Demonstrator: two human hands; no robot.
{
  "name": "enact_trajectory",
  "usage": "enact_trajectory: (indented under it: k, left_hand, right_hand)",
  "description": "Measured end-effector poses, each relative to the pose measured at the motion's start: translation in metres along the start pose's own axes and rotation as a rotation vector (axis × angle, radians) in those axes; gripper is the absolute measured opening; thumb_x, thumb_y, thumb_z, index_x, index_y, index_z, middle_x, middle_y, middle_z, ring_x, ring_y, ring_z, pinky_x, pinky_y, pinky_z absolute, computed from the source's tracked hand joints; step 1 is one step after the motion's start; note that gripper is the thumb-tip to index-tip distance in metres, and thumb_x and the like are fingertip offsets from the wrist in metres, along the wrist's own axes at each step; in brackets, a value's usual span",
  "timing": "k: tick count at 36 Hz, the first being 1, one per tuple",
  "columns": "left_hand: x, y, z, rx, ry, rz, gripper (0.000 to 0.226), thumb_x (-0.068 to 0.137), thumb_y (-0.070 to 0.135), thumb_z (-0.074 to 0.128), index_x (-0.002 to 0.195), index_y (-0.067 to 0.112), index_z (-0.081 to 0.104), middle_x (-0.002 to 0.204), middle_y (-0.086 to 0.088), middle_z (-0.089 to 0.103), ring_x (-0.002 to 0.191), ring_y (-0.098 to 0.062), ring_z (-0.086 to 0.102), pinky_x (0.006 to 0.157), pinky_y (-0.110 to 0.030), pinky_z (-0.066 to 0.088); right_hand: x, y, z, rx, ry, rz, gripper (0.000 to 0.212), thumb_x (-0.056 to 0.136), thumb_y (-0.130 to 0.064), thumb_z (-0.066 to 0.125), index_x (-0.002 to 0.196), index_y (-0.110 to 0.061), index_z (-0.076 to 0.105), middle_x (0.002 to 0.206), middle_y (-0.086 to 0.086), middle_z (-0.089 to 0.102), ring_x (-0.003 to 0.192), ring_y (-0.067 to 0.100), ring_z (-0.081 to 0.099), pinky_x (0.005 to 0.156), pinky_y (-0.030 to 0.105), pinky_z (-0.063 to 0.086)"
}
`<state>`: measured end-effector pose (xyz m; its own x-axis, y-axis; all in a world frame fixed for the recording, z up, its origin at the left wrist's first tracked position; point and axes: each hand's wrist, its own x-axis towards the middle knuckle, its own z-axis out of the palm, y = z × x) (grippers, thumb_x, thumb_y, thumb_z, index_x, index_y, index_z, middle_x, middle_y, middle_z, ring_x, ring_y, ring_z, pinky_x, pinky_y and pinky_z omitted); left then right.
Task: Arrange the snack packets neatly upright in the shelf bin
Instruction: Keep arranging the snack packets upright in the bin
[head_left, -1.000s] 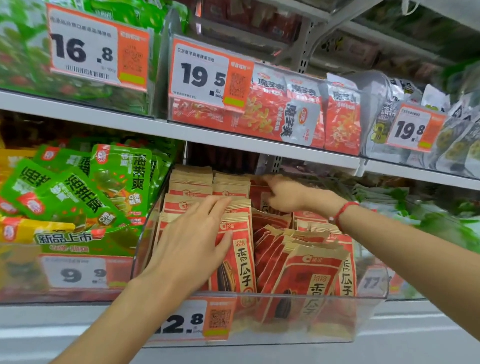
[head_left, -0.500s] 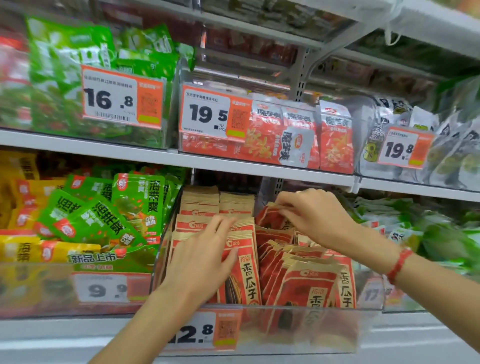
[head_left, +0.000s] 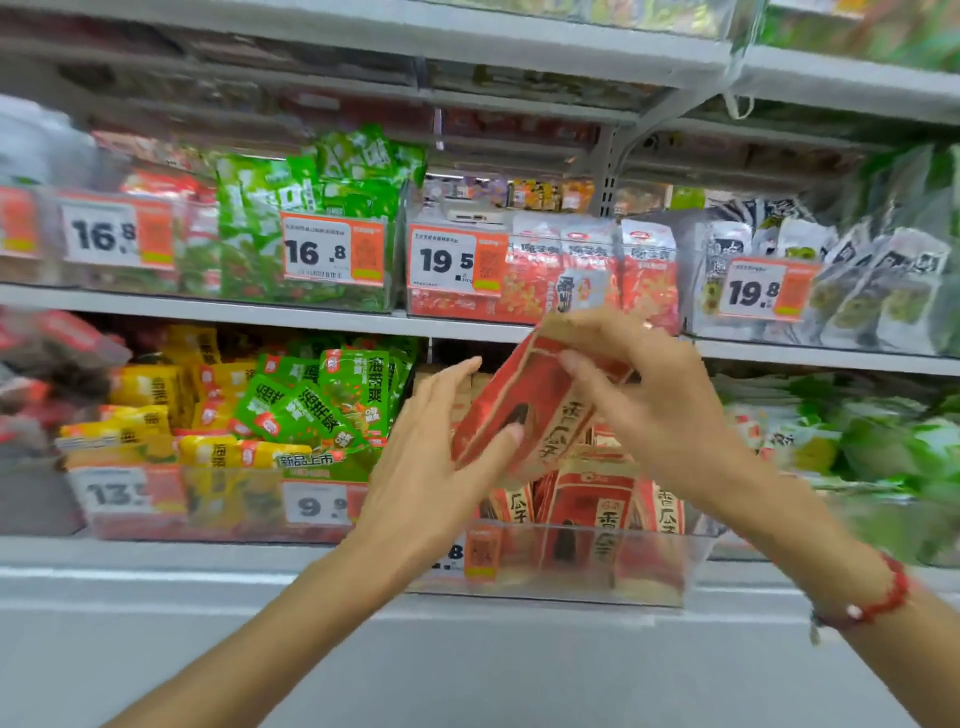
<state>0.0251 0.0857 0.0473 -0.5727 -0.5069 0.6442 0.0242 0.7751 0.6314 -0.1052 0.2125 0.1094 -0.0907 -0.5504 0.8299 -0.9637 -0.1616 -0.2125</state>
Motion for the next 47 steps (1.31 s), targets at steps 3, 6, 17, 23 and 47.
enact_trajectory:
  k: [3, 6, 17, 23, 47]
  left_hand:
    - [-0.022, -0.002, -0.006, 0.120, -0.001, 0.067, 0.036, 0.088, 0.055, 0.054, 0.120, 0.039, 0.057, 0.108, 0.025, 0.062, 0.102, 0.003, 0.055, 0.088, -0.022, 0.043]
    - [-0.043, -0.010, -0.005, 0.049, -0.032, -0.013, 0.029, 0.087, 0.054, 0.058, 0.114, 0.045, 0.057, 0.100, 0.029, 0.065, 0.090, 0.005, 0.063, 0.077, -0.030, 0.054]
    - [-0.045, -0.035, 0.009, -0.439, -0.037, -0.349, 0.010, 0.090, 0.027, 0.062, 0.098, 0.026, 0.067, 0.092, 0.014, 0.074, 0.087, -0.003, 0.069, 0.067, -0.012, 0.051]
    - [-0.042, -0.032, 0.012, -0.559, -0.020, -0.353, 0.017, 0.089, 0.028, 0.060, 0.104, 0.022, 0.067, 0.091, 0.009, 0.075, 0.084, -0.003, 0.070, 0.062, -0.011, 0.051]
    - [-0.056, -0.035, 0.009, -0.380, 0.156, -0.486, 0.052, 0.069, 0.066, 0.057, 0.098, 0.024, 0.068, 0.092, 0.010, 0.074, 0.089, -0.009, 0.069, 0.085, -0.043, 0.056]
  right_hand:
    - [-0.021, -0.011, 0.012, 0.228, -0.092, 0.170, 0.020, 0.094, -0.009, 0.058, 0.109, -0.023, 0.063, 0.102, -0.017, 0.068, 0.100, 0.002, 0.064, 0.083, 0.027, 0.055]
    - [-0.044, -0.010, 0.026, 0.219, -0.070, 0.234, 0.025, 0.091, -0.013, 0.062, 0.108, -0.032, 0.062, 0.101, -0.023, 0.066, 0.099, -0.007, 0.061, 0.078, 0.013, 0.049]
    - [-0.062, 0.012, 0.049, 0.376, -0.047, 0.675, 0.032, 0.089, -0.030, 0.065, 0.120, -0.033, 0.059, 0.108, -0.017, 0.066, 0.101, 0.002, 0.063, 0.081, 0.023, 0.054]
    - [-0.061, 0.008, 0.057, 0.377, -0.088, 0.681, 0.039, 0.086, -0.038, 0.065, 0.122, -0.032, 0.053, 0.108, -0.015, 0.064, 0.097, 0.001, 0.063, 0.075, 0.022, 0.054]
    - [-0.066, 0.003, 0.047, 0.561, -0.578, 0.786, 0.039, 0.086, -0.034, 0.066, 0.122, -0.038, 0.052, 0.109, -0.010, 0.069, 0.099, 0.002, 0.066, 0.089, 0.029, 0.053]
